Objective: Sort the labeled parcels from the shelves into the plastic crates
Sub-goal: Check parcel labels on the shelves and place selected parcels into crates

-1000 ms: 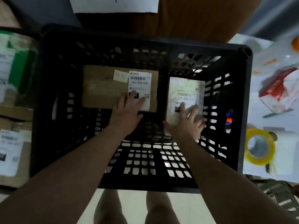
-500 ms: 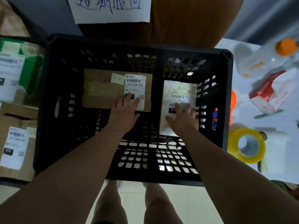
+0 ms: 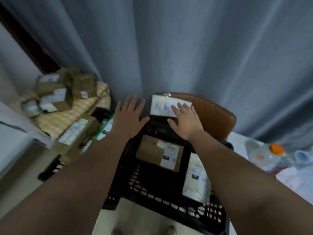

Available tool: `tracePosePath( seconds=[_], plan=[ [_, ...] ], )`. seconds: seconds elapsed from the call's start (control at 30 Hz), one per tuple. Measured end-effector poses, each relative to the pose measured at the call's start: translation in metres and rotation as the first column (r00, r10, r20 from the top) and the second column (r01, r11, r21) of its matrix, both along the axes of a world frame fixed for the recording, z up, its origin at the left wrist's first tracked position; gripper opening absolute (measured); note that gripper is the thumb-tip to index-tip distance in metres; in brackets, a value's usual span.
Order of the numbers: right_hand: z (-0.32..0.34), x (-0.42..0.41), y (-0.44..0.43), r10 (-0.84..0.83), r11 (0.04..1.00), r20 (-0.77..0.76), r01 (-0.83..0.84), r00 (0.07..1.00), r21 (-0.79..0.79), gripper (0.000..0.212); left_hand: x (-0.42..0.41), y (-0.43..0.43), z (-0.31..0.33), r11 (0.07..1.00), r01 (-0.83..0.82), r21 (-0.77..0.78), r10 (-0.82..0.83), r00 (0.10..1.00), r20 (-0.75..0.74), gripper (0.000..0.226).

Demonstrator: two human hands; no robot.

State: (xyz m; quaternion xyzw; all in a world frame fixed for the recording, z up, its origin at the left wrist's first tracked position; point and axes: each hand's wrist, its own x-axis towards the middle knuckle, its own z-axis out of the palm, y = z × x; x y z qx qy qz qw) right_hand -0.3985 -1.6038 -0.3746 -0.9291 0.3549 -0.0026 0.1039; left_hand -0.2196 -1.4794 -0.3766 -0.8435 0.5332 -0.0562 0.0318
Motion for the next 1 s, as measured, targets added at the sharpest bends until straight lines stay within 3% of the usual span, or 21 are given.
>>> tracePosePath(
  seconds=[0.2, 0.33, 0.57, 0.8, 1.0],
  plan=[
    [0.141, 0.11, 0.042, 0.277, 0.93, 0.141, -0.228, 0.95, -0.29, 0.063, 0.068, 0.074, 0.148, 0.954, -0.177, -0.243, 0.212, 0.969, 0.126, 0.07],
    [0.197, 0.161, 0.097, 0.382, 0.886, 0.232, -0.282, 0.895, -0.369, 0.063, 0.1, 0.146, 0.206, 0.907, -0.31, -0.285, 0.36, 0.922, 0.142, 0.069],
    [0.246, 0.24, 0.228, 0.545, 0.821, 0.288, -0.431, 0.787, -0.375, 0.067, 0.135, 0.3, 0.27, 0.816, -0.415, -0.403, 0.525, 0.824, 0.214, 0.071],
    [0.278, 0.306, 0.401, 0.701, 0.713, 0.411, -0.589, 0.582, -0.381, 0.063, 0.161, 0.471, 0.29, 0.727, -0.52, -0.447, 0.655, 0.721, 0.227, 0.071],
    [0.285, 0.341, 0.552, 0.819, 0.545, 0.437, -0.743, 0.373, -0.388, 0.062, 0.159, 0.615, 0.294, 0.634, -0.613, -0.47, 0.753, 0.627, 0.199, 0.07]
  ],
)
